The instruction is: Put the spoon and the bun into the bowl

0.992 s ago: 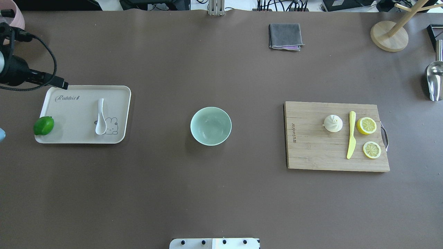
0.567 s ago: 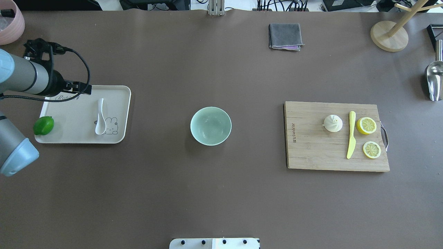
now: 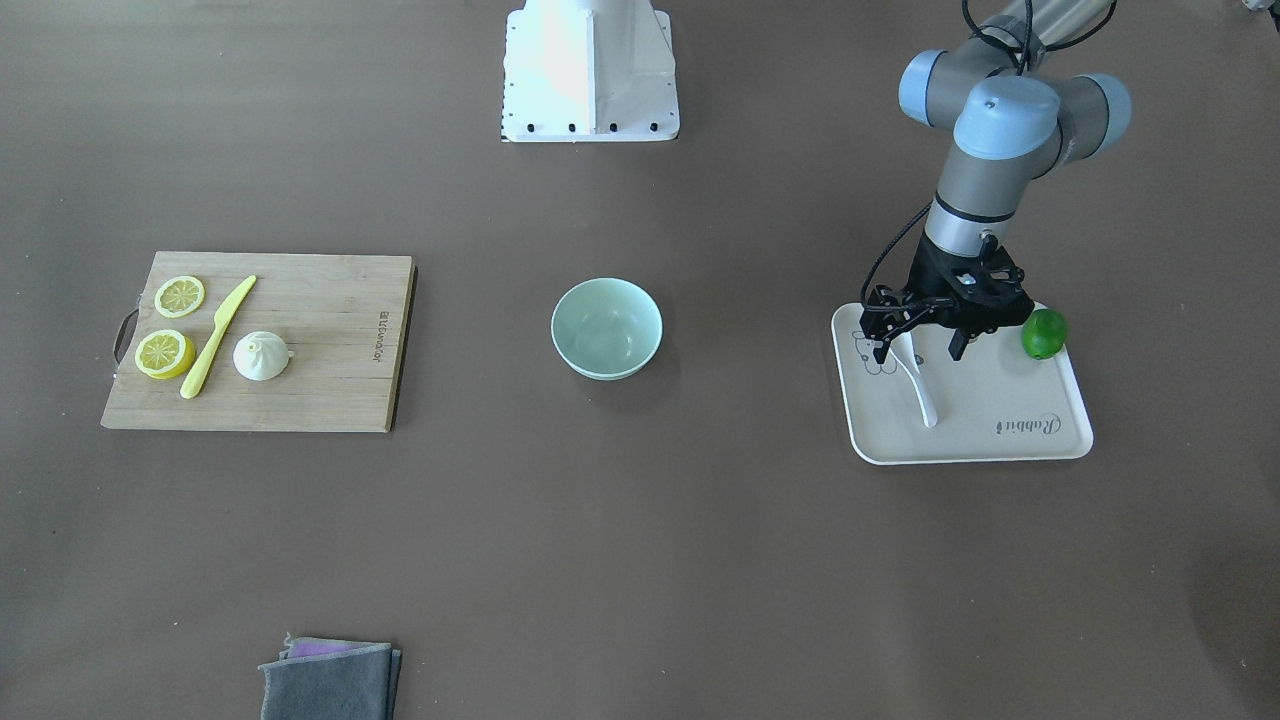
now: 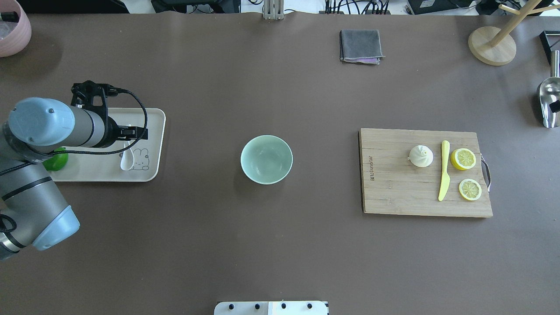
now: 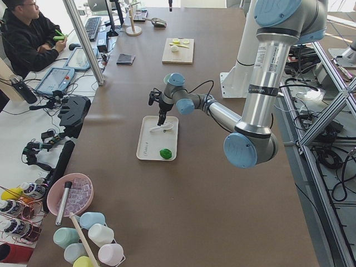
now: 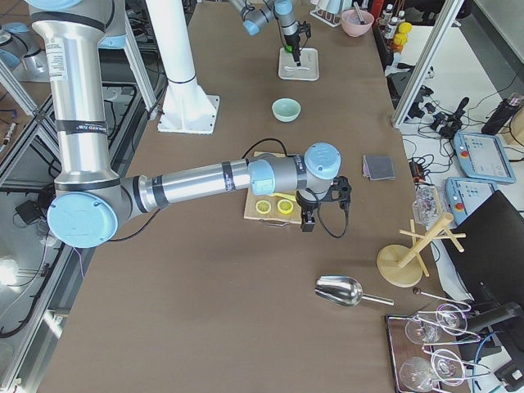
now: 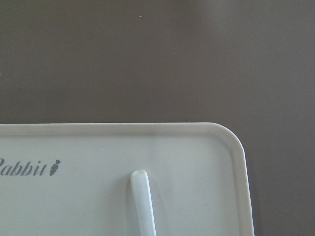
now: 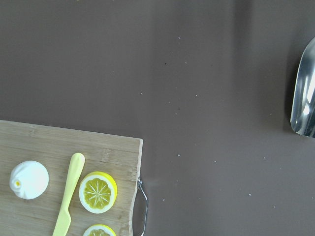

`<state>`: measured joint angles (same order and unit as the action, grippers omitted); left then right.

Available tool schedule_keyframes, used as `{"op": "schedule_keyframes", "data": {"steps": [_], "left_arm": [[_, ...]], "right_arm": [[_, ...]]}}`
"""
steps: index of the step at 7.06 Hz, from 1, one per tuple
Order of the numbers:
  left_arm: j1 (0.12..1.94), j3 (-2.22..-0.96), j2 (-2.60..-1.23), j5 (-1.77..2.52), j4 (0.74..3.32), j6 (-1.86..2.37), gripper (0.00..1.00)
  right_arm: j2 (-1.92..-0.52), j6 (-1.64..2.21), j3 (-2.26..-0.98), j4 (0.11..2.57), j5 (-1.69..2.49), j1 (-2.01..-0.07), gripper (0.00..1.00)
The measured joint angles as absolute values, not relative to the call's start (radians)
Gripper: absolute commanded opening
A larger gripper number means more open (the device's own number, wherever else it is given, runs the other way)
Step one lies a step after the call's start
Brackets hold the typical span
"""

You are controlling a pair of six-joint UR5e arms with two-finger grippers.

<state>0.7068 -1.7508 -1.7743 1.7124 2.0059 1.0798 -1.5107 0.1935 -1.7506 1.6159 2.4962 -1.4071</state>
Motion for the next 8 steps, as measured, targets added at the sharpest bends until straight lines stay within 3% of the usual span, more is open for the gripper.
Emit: {"op": "schedule_keyframes", "data": {"steps": [3, 4, 5, 6, 7, 8], "left_arm": [[0.702, -1.650, -1.778, 1.709, 2.115, 1.082, 0.97], [0.701, -1.632, -1.781, 1.710, 2.127, 1.079, 0.72], [0.701, -1.624, -1.782, 1.710, 2.132, 1.077, 0.35], [0.701, -1.618, -1.782, 1.710, 2.134, 1.078, 0.07], [0.701, -1.615, -1.782, 1.710, 2.135, 1.076, 0.00], [0.701, -1.611, -1.781, 1.710, 2.135, 1.073, 0.00]], "right_arm": [[-1.477, 0.269, -1.758, 1.611, 2.497, -1.362, 1.00], [-1.471, 0.279, -1.762, 1.611, 2.497, -1.350, 1.00], [-1.466, 0.282, -1.763, 1.610, 2.497, -1.339, 1.00], [-1.461, 0.283, -1.764, 1.610, 2.497, -1.331, 1.00], [-1.459, 0.284, -1.765, 1.610, 2.497, -1.326, 1.00], [-1.458, 0.287, -1.769, 1.610, 2.497, -1.322, 1.00]]}}
